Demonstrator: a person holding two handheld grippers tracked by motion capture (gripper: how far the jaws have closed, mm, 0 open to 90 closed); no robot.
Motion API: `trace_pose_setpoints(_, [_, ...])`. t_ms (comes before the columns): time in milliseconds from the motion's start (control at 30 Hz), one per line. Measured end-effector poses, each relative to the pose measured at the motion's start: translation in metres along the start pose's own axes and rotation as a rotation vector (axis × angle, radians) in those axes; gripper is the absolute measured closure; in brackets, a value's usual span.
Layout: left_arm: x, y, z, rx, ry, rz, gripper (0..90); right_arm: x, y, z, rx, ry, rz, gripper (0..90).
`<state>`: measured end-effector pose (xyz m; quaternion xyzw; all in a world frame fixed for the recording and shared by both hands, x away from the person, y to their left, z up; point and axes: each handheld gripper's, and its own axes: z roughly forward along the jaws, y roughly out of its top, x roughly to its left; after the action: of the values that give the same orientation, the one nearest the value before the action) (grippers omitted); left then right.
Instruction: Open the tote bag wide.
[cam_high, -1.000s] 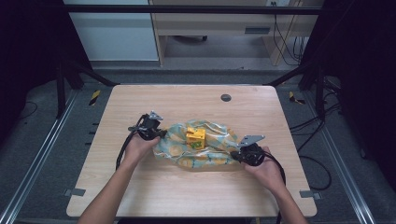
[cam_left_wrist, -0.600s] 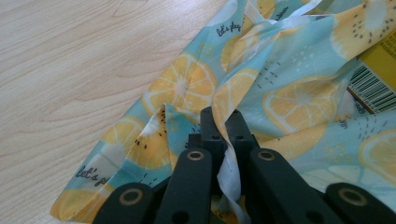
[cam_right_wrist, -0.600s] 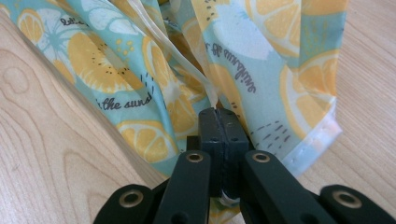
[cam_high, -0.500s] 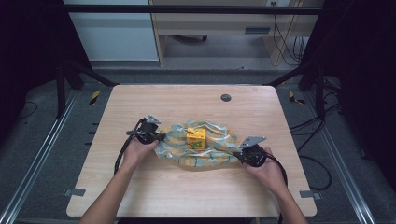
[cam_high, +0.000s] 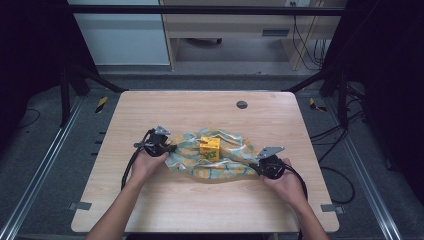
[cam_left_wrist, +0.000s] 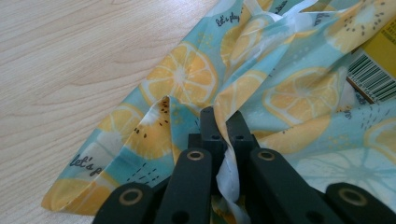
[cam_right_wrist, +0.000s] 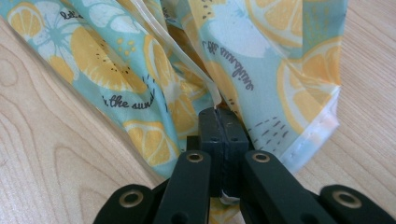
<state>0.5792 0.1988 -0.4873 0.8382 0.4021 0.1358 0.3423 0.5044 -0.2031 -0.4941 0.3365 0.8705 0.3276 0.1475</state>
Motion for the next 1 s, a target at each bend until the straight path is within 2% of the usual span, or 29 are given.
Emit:
trace_pose_setpoints(433, [0.0015,-0.0052,-0.0045,-0.004,0.0,-0.002,88.7,0.0008,-0.0017,-0.0008,-0.007,0.002,0.0,90.0])
trace_pose_setpoints(1000, [-0.001,-0.0056,-0.0088,-0.004,0.021,0.025,89.3,0.0029,-0.0018,-0.0023,-0.001,-0.019,-0.021,90.0])
